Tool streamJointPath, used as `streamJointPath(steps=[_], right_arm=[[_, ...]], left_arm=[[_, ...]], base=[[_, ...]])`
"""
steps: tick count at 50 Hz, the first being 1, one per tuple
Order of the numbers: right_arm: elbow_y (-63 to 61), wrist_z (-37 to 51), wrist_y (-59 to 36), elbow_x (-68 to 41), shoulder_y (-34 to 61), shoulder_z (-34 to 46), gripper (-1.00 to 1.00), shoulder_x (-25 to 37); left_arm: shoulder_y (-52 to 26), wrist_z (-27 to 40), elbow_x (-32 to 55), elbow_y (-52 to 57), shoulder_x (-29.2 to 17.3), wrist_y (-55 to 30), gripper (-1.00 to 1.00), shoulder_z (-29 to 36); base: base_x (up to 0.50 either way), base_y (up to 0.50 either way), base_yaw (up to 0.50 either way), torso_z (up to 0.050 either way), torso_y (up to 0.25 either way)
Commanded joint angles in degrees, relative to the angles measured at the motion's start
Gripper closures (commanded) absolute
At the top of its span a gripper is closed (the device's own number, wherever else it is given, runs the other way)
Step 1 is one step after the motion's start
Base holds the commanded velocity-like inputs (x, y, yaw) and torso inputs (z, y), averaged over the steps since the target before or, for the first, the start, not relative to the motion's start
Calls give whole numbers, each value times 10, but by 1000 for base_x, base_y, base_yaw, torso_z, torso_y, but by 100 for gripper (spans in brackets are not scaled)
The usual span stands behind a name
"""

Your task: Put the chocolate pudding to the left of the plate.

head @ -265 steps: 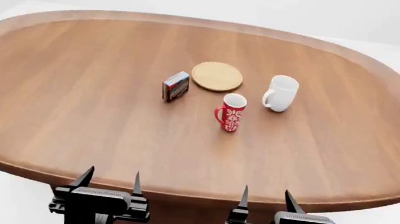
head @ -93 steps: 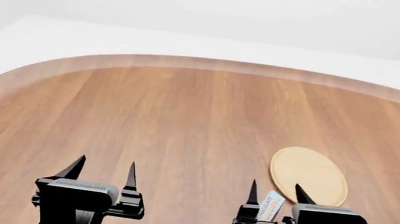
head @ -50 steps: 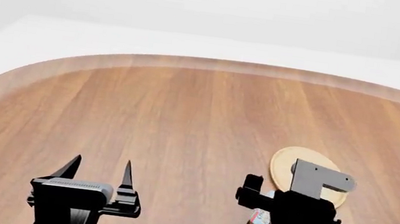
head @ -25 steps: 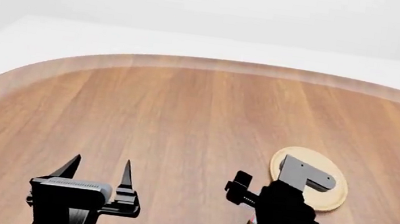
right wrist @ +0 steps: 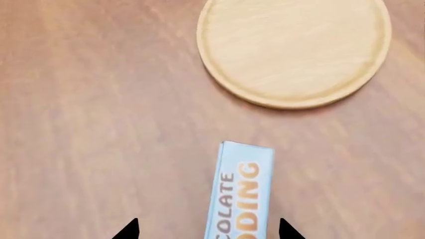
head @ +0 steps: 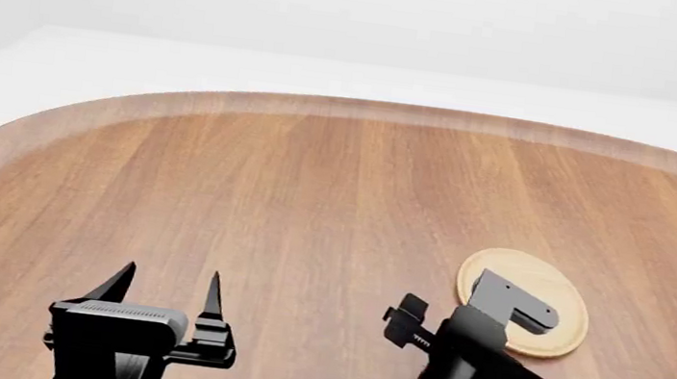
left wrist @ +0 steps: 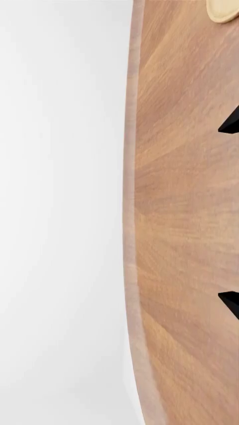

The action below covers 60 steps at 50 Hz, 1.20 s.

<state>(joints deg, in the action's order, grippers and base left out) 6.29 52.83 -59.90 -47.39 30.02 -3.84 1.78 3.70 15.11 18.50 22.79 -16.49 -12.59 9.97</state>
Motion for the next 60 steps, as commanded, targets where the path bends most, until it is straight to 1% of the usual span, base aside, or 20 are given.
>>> streamJointPath(steps=[1, 20, 60], right_arm=[[55, 5, 33, -5, 13, 10, -100, 5], [60, 24, 25, -41, -12, 16, -100, 10], [140, 4, 61, -75, -5, 38, -100, 22]], left_arm=[[0, 2, 2, -1, -2, 2, -100, 1], [3, 6, 5, 4, -6, 4, -100, 4], [1, 11, 11, -1, -12, 9, -100, 11]], base=[[0, 0, 0, 0, 0], [0, 0, 0, 0, 0], [0, 0, 0, 0, 0]])
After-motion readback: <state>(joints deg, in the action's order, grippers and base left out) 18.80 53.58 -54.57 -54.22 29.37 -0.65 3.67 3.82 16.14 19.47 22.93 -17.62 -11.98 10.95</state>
